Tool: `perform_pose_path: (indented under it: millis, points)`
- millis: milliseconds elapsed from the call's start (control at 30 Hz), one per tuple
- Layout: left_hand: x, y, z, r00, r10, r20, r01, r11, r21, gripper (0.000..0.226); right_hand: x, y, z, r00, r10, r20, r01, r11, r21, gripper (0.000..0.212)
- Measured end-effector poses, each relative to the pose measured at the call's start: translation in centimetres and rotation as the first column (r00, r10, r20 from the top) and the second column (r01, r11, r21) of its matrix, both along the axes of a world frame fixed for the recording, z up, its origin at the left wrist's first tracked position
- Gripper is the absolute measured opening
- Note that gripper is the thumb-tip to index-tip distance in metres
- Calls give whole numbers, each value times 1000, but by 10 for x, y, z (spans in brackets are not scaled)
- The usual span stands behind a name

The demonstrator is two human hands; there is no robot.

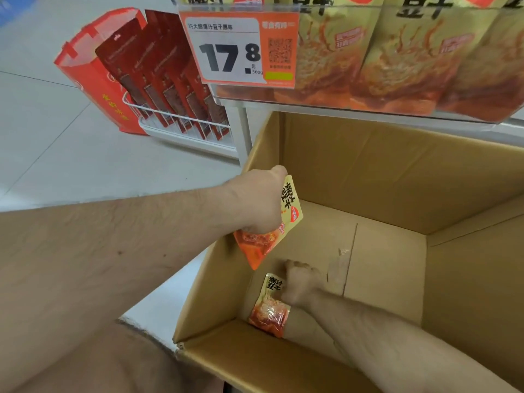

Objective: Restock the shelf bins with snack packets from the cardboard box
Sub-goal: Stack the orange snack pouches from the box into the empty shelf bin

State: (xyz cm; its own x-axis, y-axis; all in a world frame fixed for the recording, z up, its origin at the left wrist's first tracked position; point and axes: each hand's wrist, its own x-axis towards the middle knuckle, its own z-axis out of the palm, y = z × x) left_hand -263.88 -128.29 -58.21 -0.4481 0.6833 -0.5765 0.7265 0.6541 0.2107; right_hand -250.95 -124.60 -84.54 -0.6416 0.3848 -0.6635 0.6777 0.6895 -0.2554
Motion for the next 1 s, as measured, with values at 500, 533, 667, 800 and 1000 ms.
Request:
perform_pose_path:
  millis: [500, 533, 667, 800, 1000]
  points:
    - [-6, -5, 6, 943, 136, 303, -194, 966, 171, 44, 26, 78, 91, 961, -275, 2, 251, 874, -415, 26]
    - [-5, -5, 9, 937, 138, 320, -204, 962, 182, 43, 34, 89, 118, 955, -294, -30, 254, 870, -423, 20]
    - [11, 0, 31, 914, 112, 389, -227, 937, 266, 32, 66, 111, 241, 922, -353, -161, 235, 838, -492, 5]
    - [40, 9, 57, 816, 51, 576, -290, 898, 331, 24, 93, 102, 333, 834, -435, -340, 252, 848, -466, 8]
    - [76, 6, 90, 607, -35, 794, -452, 806, 382, 24, 112, 88, 373, 621, -578, -529, 405, 815, -415, 14]
